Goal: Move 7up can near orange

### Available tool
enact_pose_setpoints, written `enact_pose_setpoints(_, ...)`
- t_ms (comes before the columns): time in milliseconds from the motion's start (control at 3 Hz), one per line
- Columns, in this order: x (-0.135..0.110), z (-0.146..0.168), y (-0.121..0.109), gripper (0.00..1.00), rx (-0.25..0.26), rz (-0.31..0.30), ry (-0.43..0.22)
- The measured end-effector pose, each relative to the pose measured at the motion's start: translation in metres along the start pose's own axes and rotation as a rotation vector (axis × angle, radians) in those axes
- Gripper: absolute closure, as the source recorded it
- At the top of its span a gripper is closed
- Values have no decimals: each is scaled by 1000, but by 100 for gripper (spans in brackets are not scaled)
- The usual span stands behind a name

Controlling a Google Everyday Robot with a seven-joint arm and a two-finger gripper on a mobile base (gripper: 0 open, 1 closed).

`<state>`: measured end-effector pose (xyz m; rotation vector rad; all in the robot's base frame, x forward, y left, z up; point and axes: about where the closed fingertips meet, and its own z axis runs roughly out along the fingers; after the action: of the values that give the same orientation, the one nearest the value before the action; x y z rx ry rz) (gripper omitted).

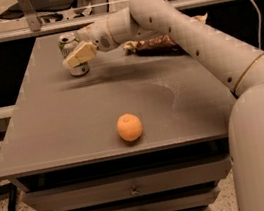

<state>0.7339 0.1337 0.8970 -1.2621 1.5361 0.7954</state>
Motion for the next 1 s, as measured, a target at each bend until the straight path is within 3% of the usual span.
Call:
enact_pose_setpoints(667,-4,15,3,64,-17,57,-60)
enact_pose_setpoints(1000,-19,0,12,87,-11,49,-113)
